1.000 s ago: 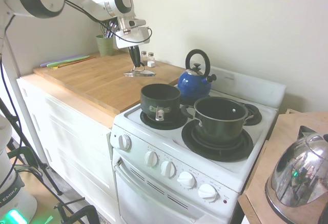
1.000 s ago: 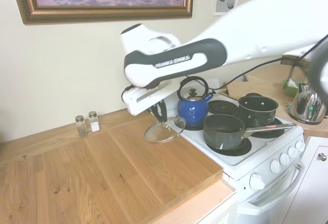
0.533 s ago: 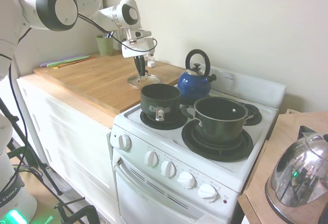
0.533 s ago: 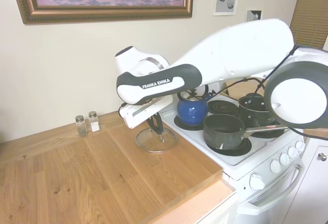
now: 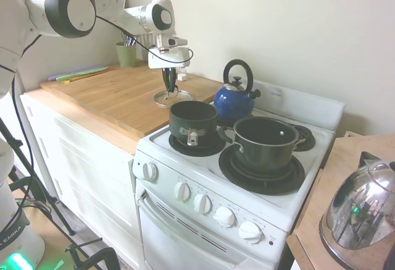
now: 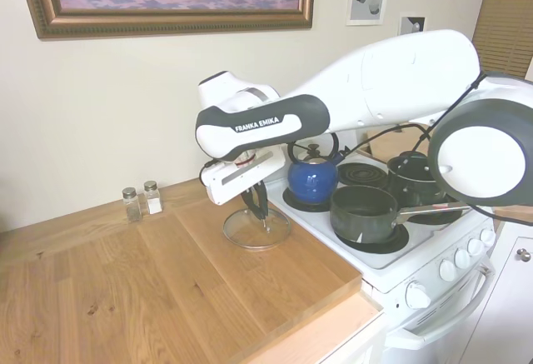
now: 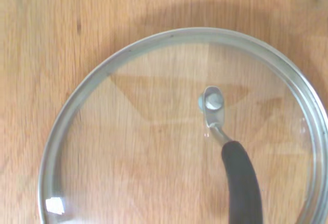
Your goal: Uncover the lid of the pot
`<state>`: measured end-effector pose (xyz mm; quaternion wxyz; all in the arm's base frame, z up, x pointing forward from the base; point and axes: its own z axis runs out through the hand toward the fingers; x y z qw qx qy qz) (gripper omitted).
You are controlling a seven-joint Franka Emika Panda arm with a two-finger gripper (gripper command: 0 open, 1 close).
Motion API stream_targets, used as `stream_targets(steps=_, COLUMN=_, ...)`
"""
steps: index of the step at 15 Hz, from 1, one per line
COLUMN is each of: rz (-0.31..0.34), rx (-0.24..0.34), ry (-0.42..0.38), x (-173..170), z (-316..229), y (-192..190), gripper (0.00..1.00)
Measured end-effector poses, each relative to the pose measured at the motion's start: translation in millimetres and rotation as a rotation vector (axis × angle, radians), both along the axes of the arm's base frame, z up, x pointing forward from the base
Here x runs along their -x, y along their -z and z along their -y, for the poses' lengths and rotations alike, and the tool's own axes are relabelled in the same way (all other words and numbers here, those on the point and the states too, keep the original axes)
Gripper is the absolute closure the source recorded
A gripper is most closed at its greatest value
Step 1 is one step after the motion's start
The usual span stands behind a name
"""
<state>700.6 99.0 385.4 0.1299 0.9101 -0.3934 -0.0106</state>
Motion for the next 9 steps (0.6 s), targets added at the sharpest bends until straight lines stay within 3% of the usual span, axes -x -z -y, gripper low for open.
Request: stream_targets(steps=9, rz=0.035, rx=-0.111, ry=-0.054, x=7.3, z=12.7, y=-51.2, gripper=0.0)
